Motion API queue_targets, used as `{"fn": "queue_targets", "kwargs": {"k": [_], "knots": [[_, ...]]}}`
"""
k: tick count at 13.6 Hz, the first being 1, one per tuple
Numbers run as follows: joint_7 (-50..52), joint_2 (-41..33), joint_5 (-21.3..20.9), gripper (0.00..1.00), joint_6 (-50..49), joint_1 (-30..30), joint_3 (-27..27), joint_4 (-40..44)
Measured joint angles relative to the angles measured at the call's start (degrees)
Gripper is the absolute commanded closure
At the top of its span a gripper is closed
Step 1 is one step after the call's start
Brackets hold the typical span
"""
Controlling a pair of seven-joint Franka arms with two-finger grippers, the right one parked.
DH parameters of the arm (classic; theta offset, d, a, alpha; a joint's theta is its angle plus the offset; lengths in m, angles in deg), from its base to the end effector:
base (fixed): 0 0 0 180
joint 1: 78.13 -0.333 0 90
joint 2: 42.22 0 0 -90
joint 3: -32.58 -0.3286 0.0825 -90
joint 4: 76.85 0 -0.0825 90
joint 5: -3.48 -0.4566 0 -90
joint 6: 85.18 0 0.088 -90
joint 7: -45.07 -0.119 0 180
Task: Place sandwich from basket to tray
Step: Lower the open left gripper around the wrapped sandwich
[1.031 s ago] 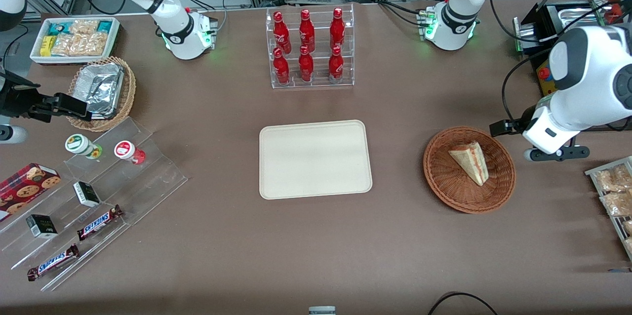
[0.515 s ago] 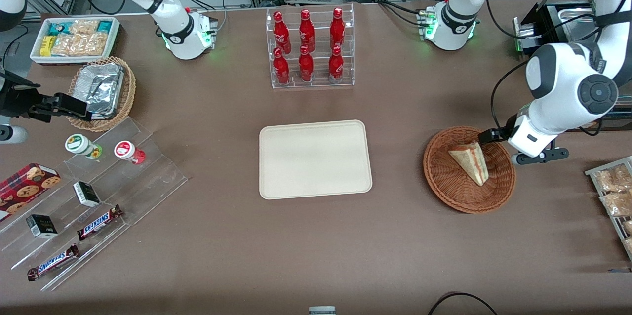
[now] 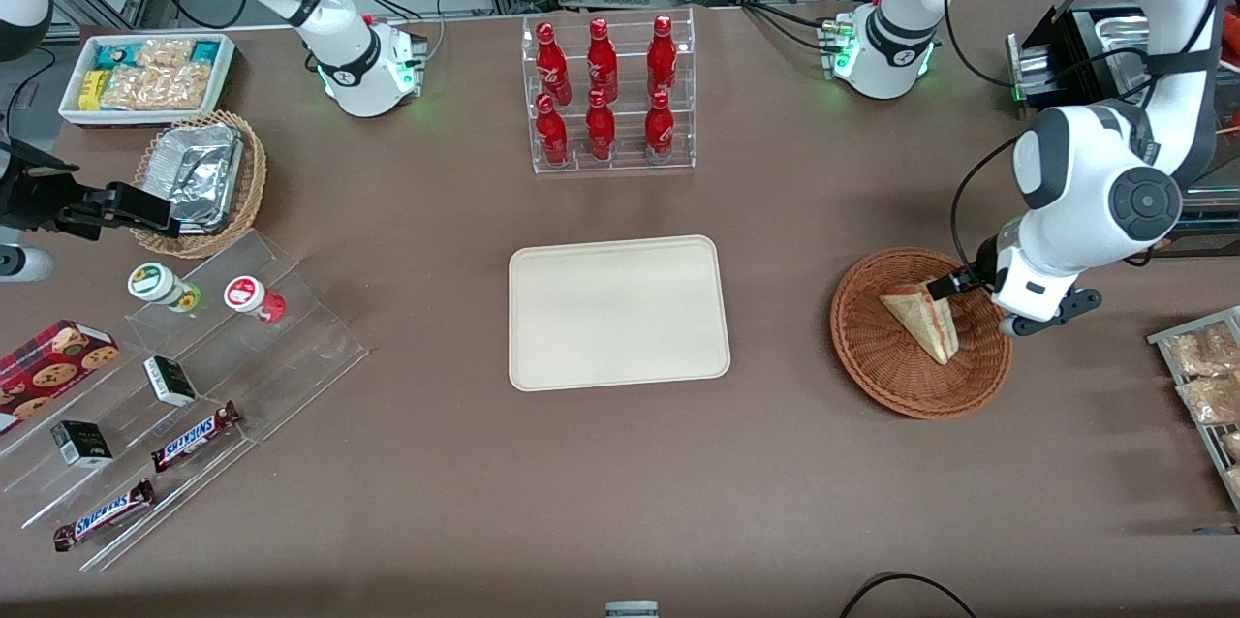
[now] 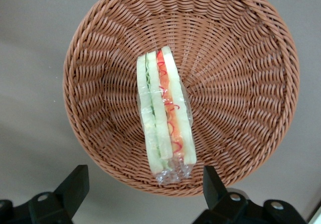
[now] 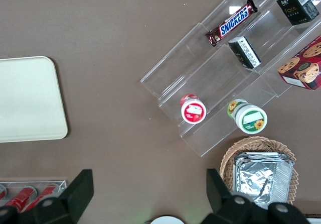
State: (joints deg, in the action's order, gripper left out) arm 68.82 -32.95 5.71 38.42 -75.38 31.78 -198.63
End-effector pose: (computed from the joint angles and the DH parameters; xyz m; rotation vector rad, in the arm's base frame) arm 0.6043 -0.0225 0.2770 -3.0700 -0.6289 0.2089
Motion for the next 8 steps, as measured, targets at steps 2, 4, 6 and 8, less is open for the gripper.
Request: {"fn": "queue_targets", "kwargs": {"k": [2,4,6,8], "knots": [[3.26,0.70,0.04,0.00,0.96,0.11,0.27,0.00],[6.26,1.07,0.07,0.00,1.36,0.60,0.42,0.00],[8.61,1.50,0.08,0.00,2.36,1.40,0.49,0.00],[9.46,2.02,0.09,0.00,3.00,1.60,0.55,0.00]]}}
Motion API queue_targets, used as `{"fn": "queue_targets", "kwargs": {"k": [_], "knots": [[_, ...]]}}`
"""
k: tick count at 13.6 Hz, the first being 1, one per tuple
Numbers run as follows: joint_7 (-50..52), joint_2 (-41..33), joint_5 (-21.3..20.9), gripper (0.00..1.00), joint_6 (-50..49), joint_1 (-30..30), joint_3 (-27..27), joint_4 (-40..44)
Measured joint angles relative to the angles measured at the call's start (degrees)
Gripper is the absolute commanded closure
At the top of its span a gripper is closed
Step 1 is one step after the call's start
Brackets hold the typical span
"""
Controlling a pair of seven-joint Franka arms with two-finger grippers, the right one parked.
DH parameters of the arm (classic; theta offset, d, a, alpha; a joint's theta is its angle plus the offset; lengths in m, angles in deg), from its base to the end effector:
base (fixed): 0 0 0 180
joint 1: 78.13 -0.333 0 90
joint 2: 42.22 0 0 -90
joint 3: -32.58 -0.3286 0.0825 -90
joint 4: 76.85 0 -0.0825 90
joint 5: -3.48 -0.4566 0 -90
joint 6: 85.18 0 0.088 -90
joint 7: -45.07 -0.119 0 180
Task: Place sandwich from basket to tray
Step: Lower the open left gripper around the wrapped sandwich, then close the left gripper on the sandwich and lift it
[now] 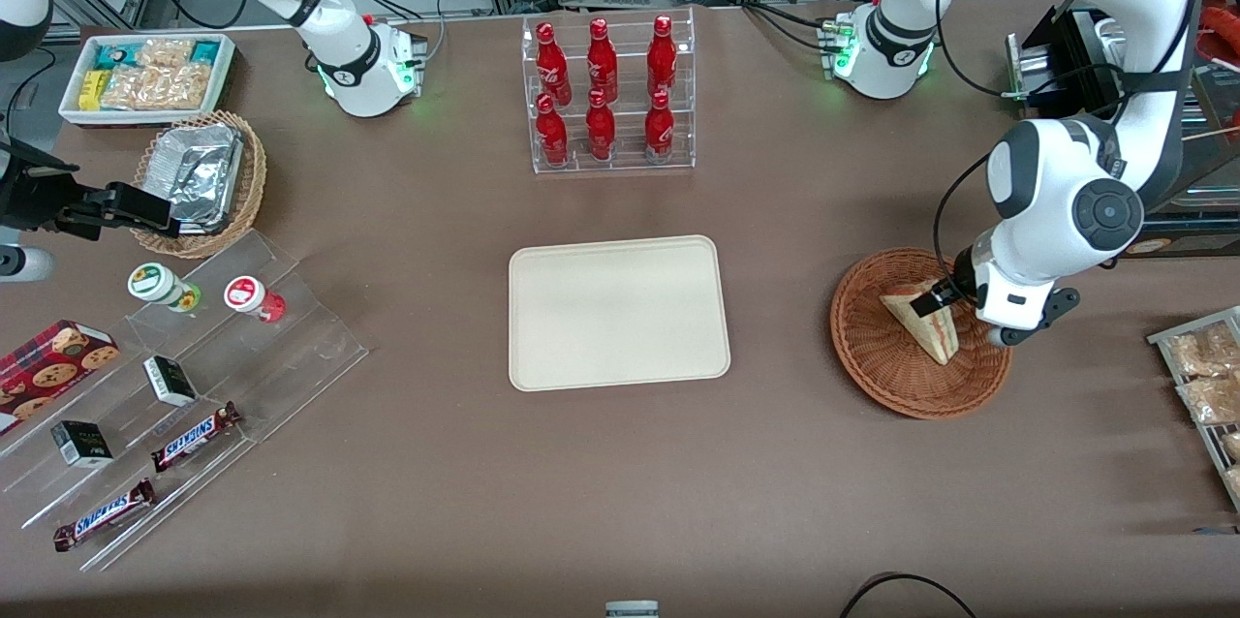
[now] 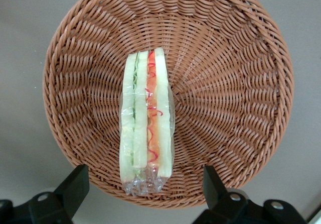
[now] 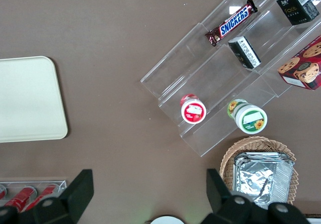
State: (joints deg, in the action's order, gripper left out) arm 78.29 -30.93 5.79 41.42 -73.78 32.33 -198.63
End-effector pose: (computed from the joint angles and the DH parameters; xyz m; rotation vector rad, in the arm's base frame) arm 0.6075 -0.0453 0.2594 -3.0178 -0.8256 0.1826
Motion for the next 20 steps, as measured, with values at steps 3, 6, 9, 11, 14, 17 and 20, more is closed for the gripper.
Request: {"fn": "queue_targets", "kwargs": {"k": [3,6,9,11,14,17,20], "knots": [[0.03,0.35,0.00,0.00,0.19,0.00,-0.01,0.00],[0.25,0.94,0.02,0.00,1.64,0.00,-0.01,-0.07],[2.17,2.06,0.06,0.00,2.68,0.00,-0.01,-0.10],[2.63,2.80,0.07,0.00,3.32,0.00,-0.01,-0.12],[2.83,3.82,0.08,0.00,3.54,0.00,-0.01,-0.16],[2.94,4.72,0.09,0.06,5.35,0.00,-0.01,-0.91],[3.57,5.03,0.13,0.65,8.20,0.00,-0.01,-2.91]]}}
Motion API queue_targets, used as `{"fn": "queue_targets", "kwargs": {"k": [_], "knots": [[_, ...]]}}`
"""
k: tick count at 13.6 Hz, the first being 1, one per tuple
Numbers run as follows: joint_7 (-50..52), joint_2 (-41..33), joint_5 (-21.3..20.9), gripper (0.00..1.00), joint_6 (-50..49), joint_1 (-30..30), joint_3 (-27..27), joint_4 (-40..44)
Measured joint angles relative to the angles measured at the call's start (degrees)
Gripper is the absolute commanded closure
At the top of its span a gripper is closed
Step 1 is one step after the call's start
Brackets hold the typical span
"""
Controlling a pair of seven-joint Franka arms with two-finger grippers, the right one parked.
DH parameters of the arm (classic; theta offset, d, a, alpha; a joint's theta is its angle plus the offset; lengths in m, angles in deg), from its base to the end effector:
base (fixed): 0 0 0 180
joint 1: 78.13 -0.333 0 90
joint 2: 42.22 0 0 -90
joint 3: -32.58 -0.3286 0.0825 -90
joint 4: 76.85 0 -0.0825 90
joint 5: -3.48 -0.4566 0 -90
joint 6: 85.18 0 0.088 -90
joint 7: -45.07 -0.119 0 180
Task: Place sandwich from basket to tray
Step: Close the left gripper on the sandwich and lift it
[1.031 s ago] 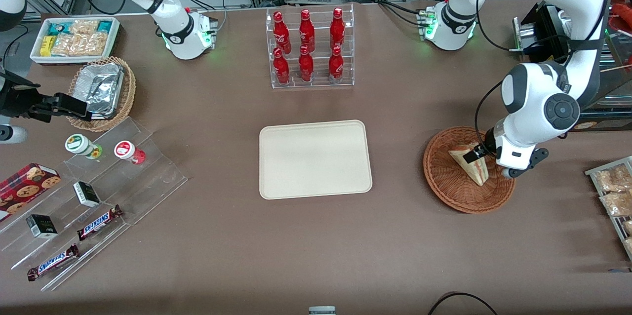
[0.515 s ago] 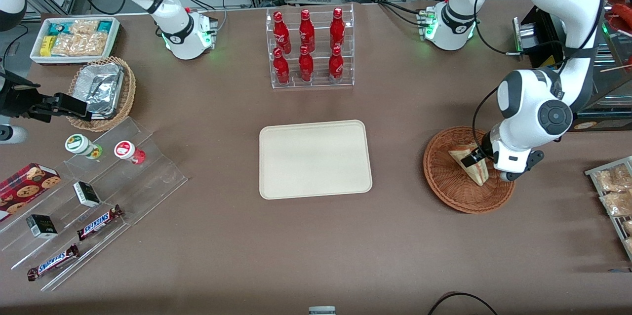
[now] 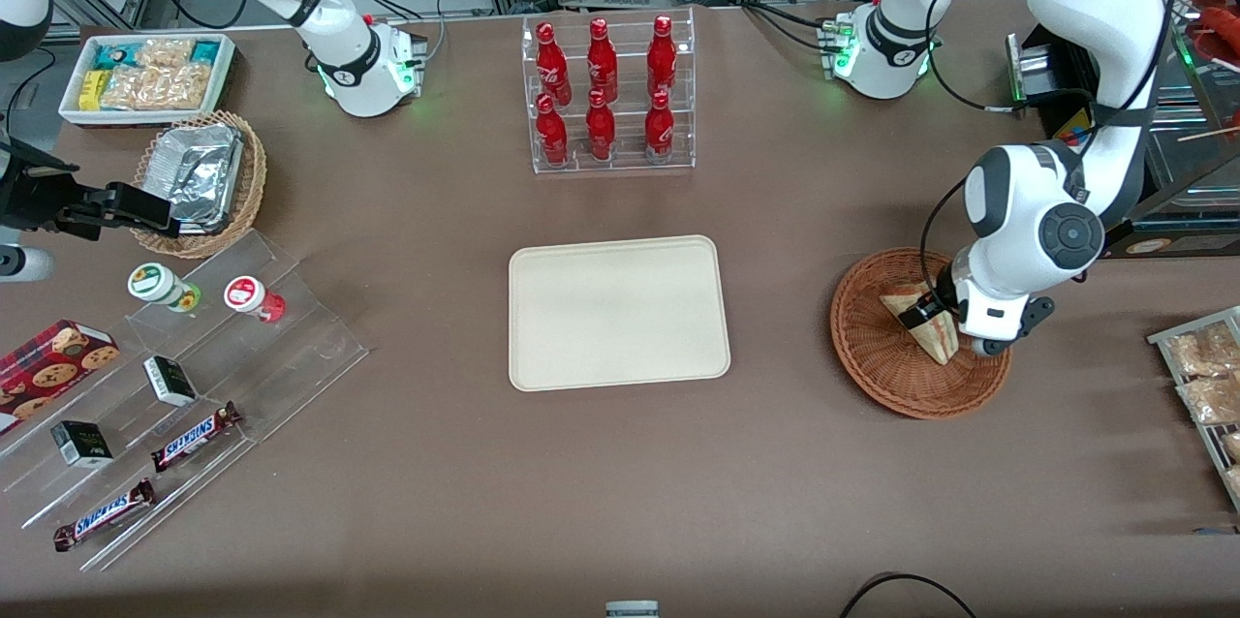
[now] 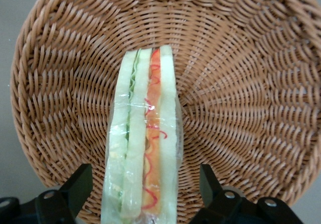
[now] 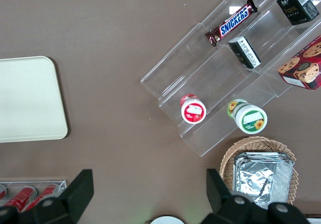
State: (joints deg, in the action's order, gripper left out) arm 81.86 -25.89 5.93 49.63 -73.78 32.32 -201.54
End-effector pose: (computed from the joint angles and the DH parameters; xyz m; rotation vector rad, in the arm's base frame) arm 0.5960 -0.0435 0.1943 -2.9839 -0.9270 0.1737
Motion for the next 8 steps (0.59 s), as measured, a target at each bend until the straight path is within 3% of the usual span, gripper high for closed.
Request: {"fn": "queue_targets", "kwargs": {"k": [1,2,8], "knots": [[0.66,0.00,0.00,0.88,0.22,0.00,0.00,-0.25],[1.13,0.00,0.00,1.00,0.23,0.00,0.00,-0.30],[1.36,-0.75,0.01,1.00,-4.90,0.00,-0.02,1.70]]}}
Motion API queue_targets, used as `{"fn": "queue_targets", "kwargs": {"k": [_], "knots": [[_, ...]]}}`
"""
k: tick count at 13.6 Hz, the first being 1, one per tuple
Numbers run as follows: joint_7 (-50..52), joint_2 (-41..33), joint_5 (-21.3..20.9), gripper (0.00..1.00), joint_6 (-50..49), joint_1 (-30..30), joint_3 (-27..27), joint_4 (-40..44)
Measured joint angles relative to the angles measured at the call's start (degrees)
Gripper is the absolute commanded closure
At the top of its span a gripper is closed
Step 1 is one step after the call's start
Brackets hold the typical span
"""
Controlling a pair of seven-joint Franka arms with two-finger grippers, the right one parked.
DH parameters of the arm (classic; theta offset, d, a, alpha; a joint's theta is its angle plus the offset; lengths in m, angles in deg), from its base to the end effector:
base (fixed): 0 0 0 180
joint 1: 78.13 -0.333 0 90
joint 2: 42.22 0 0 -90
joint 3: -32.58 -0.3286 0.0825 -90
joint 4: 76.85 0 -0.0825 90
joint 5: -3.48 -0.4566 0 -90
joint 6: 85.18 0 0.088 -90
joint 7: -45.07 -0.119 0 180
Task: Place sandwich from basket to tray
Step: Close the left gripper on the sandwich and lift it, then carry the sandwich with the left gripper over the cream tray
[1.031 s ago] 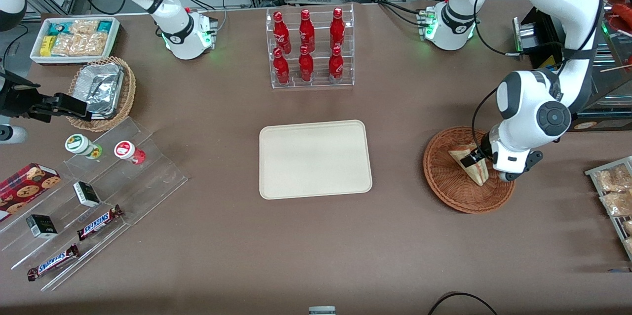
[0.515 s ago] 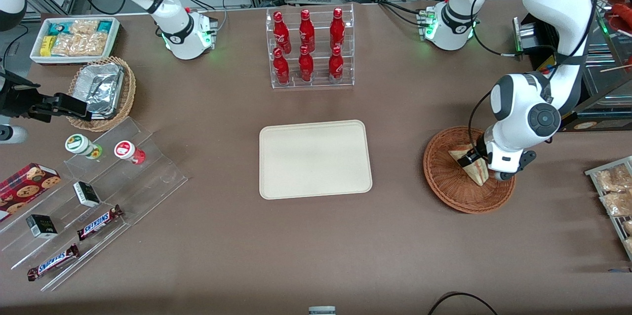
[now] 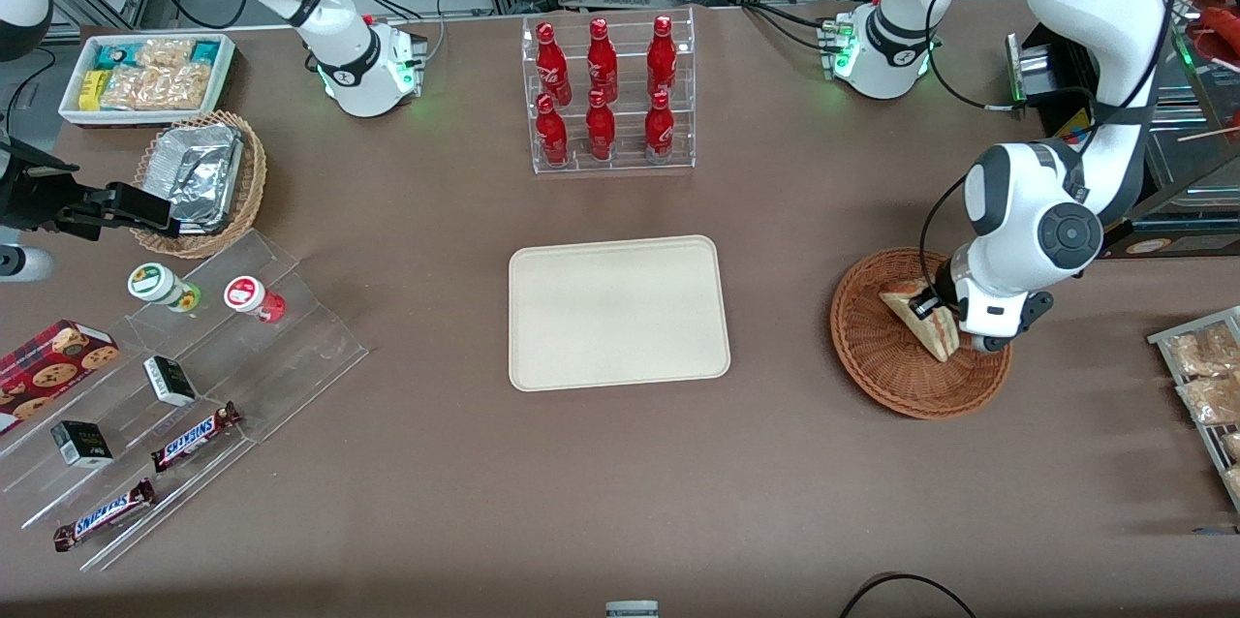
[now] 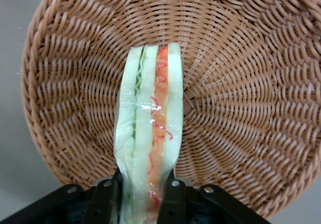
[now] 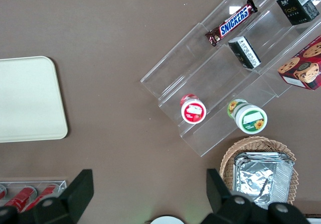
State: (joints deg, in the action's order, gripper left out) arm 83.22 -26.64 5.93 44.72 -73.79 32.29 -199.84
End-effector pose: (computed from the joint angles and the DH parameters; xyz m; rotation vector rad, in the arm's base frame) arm 0.5992 -0.0439 0.2087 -2.9551 -0.9548 0.2360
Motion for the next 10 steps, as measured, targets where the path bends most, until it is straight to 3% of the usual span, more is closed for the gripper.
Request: {"fn": "queue_targets", "kwargs": {"k": [6,10], "knots": [[-0.89,-1.22,-0.17,1.00,-12.08,0.66,2.57,9.45],[-1.09,-1.18,-0.22,1.00,-13.71,5.50,3.84,12.50]]}}
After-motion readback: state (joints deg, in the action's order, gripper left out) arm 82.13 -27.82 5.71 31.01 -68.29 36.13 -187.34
